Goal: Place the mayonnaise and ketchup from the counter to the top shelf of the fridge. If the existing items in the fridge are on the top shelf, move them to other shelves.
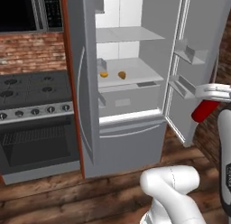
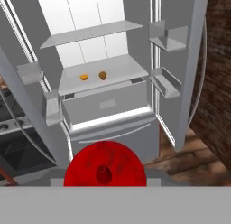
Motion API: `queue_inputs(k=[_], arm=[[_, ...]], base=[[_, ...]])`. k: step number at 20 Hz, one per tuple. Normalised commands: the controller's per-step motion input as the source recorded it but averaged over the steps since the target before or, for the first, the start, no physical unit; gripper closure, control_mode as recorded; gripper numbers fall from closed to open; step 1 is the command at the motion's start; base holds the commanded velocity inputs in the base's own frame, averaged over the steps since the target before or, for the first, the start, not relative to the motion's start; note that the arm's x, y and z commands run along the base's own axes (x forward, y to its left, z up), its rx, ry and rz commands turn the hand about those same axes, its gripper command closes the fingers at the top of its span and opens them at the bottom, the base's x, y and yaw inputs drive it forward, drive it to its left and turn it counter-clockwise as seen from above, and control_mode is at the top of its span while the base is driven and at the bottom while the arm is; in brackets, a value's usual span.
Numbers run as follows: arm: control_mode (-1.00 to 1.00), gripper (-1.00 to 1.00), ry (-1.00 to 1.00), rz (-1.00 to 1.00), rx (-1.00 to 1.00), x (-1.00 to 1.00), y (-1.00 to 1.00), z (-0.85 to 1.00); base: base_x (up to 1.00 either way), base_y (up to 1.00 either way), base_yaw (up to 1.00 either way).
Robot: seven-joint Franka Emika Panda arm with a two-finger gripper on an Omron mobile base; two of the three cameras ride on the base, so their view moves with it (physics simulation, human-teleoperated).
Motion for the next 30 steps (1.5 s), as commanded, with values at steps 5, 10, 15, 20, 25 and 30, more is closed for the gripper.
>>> queue_inputs(k=[5,10,15,20,25,30], arm=[[1.0,1.0,0.0,0.0,0.0,0.0,0.0,0.0],[1.0,1.0,0.0,0.0,0.0,0.0,0.0,0.0],[1.0,1.0,0.0,0.0,0.0,0.0,0.0,0.0],[1.0,1.0,0.0,0.0,0.0,0.0,0.0,0.0],[1.0,1.0,0.0,0.0,0.0,0.0,0.0,0.0],[1.0,1.0,0.0,0.0,0.0,0.0,0.0,0.0]], base=[[0.48,0.0,0.04],[0.79,-0.14,0.06],[0.85,-0.13,0.07],[0.81,-0.16,0.07],[0.71,-0.25,0.08],[0.62,-0.29,0.06]])
